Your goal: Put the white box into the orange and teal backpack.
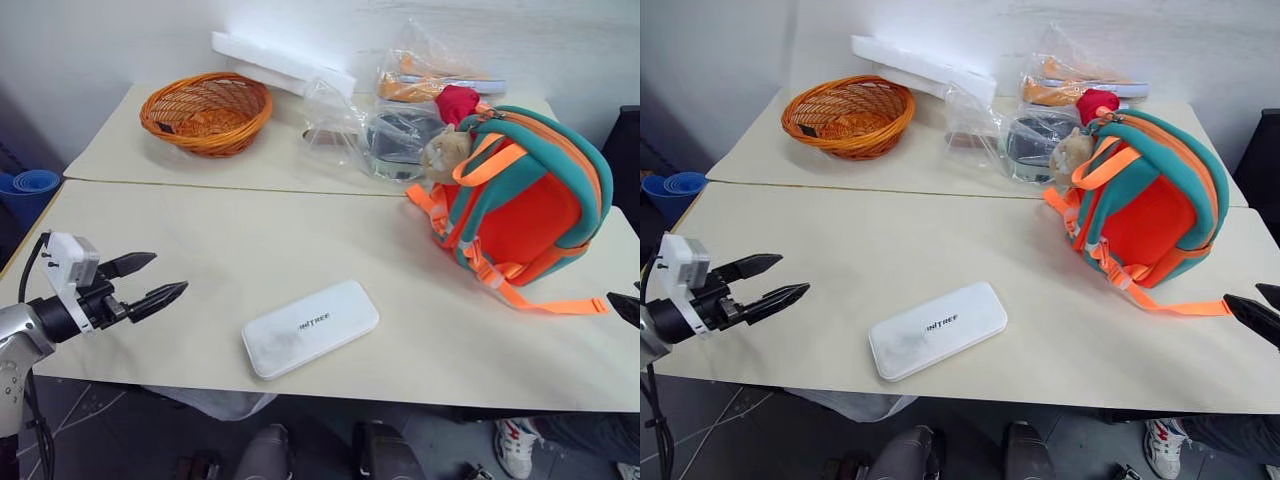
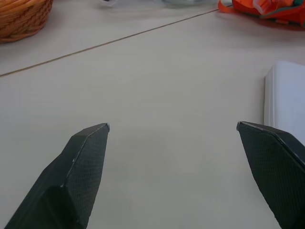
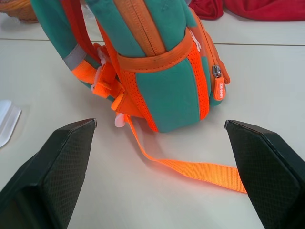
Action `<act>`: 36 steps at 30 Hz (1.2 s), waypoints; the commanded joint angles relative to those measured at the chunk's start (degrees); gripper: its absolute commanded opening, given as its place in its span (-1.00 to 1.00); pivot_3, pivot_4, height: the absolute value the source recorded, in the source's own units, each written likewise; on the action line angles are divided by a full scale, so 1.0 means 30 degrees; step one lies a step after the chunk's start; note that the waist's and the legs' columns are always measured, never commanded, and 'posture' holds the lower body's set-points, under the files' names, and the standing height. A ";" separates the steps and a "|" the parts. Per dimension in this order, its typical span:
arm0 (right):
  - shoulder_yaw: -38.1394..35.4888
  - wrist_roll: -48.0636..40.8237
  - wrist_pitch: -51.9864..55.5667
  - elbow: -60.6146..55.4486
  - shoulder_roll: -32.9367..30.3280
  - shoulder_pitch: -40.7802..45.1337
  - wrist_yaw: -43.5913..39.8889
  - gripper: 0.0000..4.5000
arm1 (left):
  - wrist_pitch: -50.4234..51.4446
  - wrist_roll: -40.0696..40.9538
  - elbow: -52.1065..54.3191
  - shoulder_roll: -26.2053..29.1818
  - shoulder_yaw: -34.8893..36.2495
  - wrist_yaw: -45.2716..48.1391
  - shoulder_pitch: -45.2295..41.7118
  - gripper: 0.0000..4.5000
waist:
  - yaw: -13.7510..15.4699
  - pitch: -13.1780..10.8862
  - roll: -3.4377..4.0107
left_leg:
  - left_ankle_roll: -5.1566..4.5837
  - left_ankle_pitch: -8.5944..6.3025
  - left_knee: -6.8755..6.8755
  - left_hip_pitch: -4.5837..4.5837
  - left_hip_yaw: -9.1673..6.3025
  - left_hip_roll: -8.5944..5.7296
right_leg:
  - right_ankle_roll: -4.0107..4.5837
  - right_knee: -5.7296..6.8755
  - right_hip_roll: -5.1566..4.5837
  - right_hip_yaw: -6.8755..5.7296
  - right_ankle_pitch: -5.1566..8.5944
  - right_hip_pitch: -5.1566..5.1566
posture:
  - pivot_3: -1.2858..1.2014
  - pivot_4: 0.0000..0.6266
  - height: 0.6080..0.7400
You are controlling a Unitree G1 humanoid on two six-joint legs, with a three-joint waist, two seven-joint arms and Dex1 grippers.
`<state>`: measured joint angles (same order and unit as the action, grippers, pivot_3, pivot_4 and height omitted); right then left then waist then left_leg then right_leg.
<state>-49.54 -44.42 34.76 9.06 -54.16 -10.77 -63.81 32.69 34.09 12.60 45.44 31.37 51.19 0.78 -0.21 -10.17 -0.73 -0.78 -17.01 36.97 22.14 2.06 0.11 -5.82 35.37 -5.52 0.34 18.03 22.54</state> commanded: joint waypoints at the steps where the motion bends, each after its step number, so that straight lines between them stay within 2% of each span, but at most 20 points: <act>1: 0.0172 0.0070 -0.0097 -0.0471 -0.0209 0.0265 -0.0116 0.97 | 0.0020 0.0449 0.1002 0.0097 0.0458 -0.0134 0.0503 1.00 | -0.0010 0.0001 0.0002 | 0.0002 -0.0003 -0.0002 0.0001 0.0001 0.0000 | -0.0002 -0.0004 0.0000 0.0001 -0.0001 0.0001 | 0.03 -0.52 1.00; 11: 0.0695 0.0306 0.0033 -0.1365 -0.0300 0.0640 0.0199 0.97 | 0.0629 0.0240 0.1664 0.0588 0.0033 -0.0714 0.0843 1.00 | -0.0018 -0.0012 0.0025 | 0.0018 -0.0014 -0.0026 0.0005 0.0004 -0.0001 | 0.0001 -0.0018 0.0001 0.0001 0.0000 0.0014 | 0.03 -0.52 1.00; 14: 0.1362 -0.0068 0.0465 -0.3634 -0.0118 0.0213 -0.0090 0.97 | 0.0262 -0.0045 0.2827 0.0999 -0.0738 0.0128 0.1614 1.00 | -0.0058 -0.0013 0.0030 | 0.0023 -0.0018 -0.0028 0.0007 0.0004 0.0000 | 0.0000 -0.0023 0.0001 0.0003 0.0000 0.0014 | 0.03 -0.52 1.00; 15: 0.1648 -0.0232 0.0598 -0.4444 -0.0031 0.0029 -0.0240 0.99 | -0.0031 -0.0251 0.3220 0.1181 -0.1050 0.0546 0.2035 0.92 | -0.0071 -0.0012 0.0031 | 0.0026 -0.0020 -0.0035 0.0007 0.0005 0.0004 | 0.0001 -0.0026 0.0001 0.0004 0.0001 0.0015 | 0.03 -0.52 1.00; 18: 0.2953 -0.0495 0.0940 -0.7303 0.0241 -0.0512 -0.0199 0.73 | -0.1048 -0.1010 0.4248 0.1805 -0.2183 0.1739 0.3360 0.64 | -0.0131 -0.0002 0.0062 | 0.0026 -0.0019 -0.0090 -0.0001 0.0008 0.0005 | 0.0012 -0.0051 0.0003 0.0005 0.0006 0.0017 | 0.03 -0.52 1.00; 20: 0.3651 -0.0492 0.0960 -0.8445 0.0384 -0.0657 -0.0123 0.44 | -0.1723 -0.1745 0.4534 0.2157 -0.2882 0.2093 0.3876 0.38 | -0.0067 -0.0002 0.0063 | 0.0033 -0.0008 -0.0154 -0.0003 0.0007 0.0004 | 0.0012 -0.0085 0.0002 -0.0004 0.0006 0.0024 | 0.03 -0.52 1.00; 24: 0.8665 0.1440 -0.0072 -1.1063 0.1095 0.0770 0.1170 -0.12 | -0.3953 -0.3996 0.4558 0.2806 -0.5421 0.3023 0.4589 -0.11 | -0.0087 -0.0001 0.0063 | 0.0036 -0.0002 -0.0216 -0.0011 0.0007 0.0002 | 0.0018 -0.0137 0.0004 -0.0007 0.0009 0.0027 | 0.03 -0.52 1.00; 30: 1.4362 0.4434 -0.1163 -1.0401 0.2583 0.4303 0.2368 -1.00 | -0.4637 -0.4519 0.4273 0.2529 -0.7292 0.3220 0.3926 -0.94 | -0.0068 -0.0004 0.0064 | 0.0021 0.0006 -0.0230 0.0019 0.0009 -0.0006 | 0.0015 -0.0173 0.0001 -0.0016 0.0008 0.0055 | 0.03 -0.52 1.00; 33: 1.6769 0.6626 -0.1342 -0.9094 0.3934 0.6427 0.4040 -1.00 | -0.4425 -0.5106 0.4088 0.2339 -0.8145 0.2682 0.3268 -0.97 | -0.0068 -0.0005 0.0065 | 0.0025 0.0008 -0.0235 0.0017 0.0007 -0.0005 | 0.0013 -0.0168 0.0003 -0.0030 0.0007 0.0059 | 0.03 -0.52 1.00; 36: 1.8360 0.8027 -0.1633 -0.8089 0.4776 0.7578 0.4591 -1.00 | -0.3969 -0.5451 0.3815 0.1844 -0.8873 0.1916 0.2214 -0.97 | -0.0004 -0.0005 0.0065 | 0.0033 0.0019 -0.0217 0.0029 0.0008 -0.0016 | 0.0009 -0.0141 0.0002 -0.0041 0.0005 0.0068 | 0.03 -0.52 1.00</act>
<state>4.58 -22.08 31.20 -15.31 -39.98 11.38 -50.77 20.22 17.90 23.82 51.37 5.23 57.95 8.29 -0.22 -10.18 -0.54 -0.69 -16.95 36.34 22.24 2.08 0.06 -5.80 34.97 -5.51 0.19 18.04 22.75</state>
